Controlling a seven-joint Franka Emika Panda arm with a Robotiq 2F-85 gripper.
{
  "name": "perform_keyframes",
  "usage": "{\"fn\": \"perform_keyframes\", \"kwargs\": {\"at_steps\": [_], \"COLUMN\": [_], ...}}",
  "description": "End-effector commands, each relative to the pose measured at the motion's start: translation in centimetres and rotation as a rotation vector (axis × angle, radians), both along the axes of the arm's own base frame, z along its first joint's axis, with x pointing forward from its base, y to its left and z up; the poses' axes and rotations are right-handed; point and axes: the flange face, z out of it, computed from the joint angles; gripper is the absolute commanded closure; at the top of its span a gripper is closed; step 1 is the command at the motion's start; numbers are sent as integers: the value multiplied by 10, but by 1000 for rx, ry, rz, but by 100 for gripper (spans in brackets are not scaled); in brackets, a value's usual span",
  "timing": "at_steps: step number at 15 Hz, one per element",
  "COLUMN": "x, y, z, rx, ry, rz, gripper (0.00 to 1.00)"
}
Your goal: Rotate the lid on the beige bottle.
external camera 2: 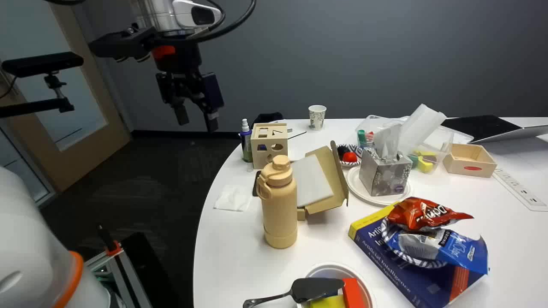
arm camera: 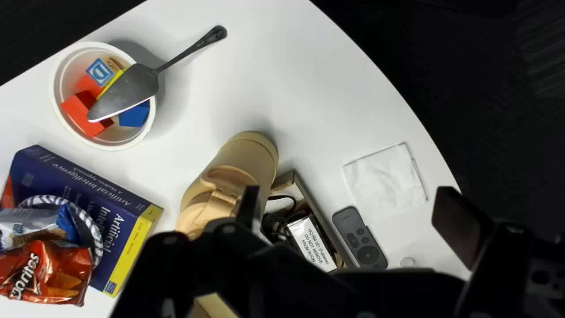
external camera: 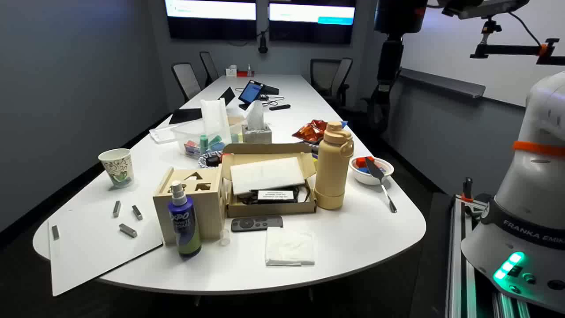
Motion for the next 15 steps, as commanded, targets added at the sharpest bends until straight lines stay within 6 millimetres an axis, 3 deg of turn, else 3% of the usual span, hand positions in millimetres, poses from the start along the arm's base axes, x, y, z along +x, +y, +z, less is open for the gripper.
{"fn": "perform_keyframes", "kwargs": {"at_steps": [1, 4, 8, 15], "x": [0, 11, 39, 73], "y": [0, -5, -27, -63], "z": [1, 0, -6, -40], "rx": [0, 12, 33, 50], "ry": [0, -26, -106, -129], "rz": [0, -54, -212, -464], "gripper": [0, 0, 0, 0]}}
